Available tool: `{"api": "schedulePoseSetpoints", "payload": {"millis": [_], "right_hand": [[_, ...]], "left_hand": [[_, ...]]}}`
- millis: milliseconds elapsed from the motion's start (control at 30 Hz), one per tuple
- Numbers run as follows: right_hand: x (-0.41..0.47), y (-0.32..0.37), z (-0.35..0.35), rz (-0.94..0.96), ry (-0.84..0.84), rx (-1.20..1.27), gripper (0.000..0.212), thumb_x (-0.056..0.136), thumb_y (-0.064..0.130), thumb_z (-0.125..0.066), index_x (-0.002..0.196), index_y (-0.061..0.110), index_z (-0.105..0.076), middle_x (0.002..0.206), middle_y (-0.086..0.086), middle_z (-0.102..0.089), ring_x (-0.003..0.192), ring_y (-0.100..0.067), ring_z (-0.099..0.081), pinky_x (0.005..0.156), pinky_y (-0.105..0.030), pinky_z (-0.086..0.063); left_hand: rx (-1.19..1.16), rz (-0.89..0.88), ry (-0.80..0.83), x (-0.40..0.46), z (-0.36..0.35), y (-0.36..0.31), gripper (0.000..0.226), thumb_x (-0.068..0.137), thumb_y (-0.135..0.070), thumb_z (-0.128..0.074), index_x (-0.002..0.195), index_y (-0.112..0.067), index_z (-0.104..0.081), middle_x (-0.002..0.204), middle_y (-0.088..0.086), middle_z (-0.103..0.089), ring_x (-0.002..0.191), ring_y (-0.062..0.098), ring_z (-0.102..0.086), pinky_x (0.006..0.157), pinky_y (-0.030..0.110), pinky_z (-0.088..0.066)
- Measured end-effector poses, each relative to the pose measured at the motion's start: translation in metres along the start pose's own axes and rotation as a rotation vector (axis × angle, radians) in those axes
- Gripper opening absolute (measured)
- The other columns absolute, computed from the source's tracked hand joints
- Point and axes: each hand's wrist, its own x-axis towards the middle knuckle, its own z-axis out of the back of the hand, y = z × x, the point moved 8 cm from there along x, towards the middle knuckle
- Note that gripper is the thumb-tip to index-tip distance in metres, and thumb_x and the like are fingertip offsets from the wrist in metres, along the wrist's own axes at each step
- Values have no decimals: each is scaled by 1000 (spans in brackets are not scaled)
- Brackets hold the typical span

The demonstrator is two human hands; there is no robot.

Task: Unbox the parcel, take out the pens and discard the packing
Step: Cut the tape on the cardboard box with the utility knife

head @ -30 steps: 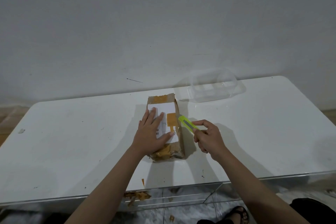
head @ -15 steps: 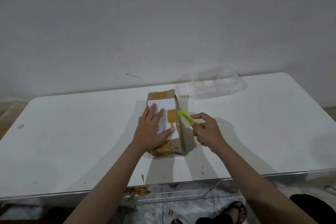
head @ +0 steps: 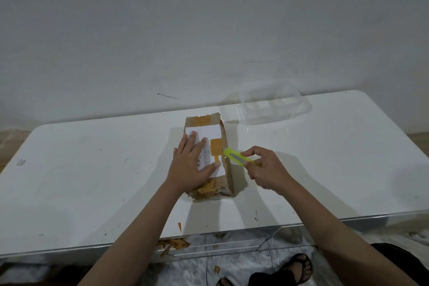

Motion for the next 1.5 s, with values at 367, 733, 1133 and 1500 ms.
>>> {"api": "schedulePoseSetpoints", "payload": {"millis": [367, 733, 1133, 1500], "right_hand": [[-27, -9, 9, -22, -17, -8, 13, 90, 13, -56, 95, 24, -61, 58, -11, -54, 34, -13, -32, 36, -19, -29], [-39, -11, 33, 8, -254, 121, 14, 92, 12, -55, 99, 23, -61, 56, -8, -56, 32, -13, -34, 35, -17, -30], [-44, -6, 37, 61, -255, 89, 13, 93, 13, -55, 99, 23, -61, 56, -9, -57, 32, -10, -36, 35, -17, -32], [-60, 0, 66, 114, -348, -187, 20, 88, 15, -56, 95, 34, -59, 66, -22, -60, 46, -19, -45, 47, -30, -42]], "left_hand": [[21, 13, 16, 0, 0, -2, 91, 71, -78, -34, 148, -32, -20, 160, -5, 1, 146, 15, 11, 115, 49, -1], [-44, 281, 154, -9, -3, -19, 81, 86, -61, -46, 150, -27, -10, 158, 4, 17, 143, 23, 24, 113, 53, 10], [273, -75, 317, -19, 4, -25, 118, 49, -98, -22, 148, -36, -15, 158, 2, 18, 143, 19, 22, 109, 55, 17], [539, 76, 27, -17, -9, -76, 92, 75, -85, -14, 144, -26, -25, 126, 18, -41, 112, 32, -40, 78, 37, -37]]}}
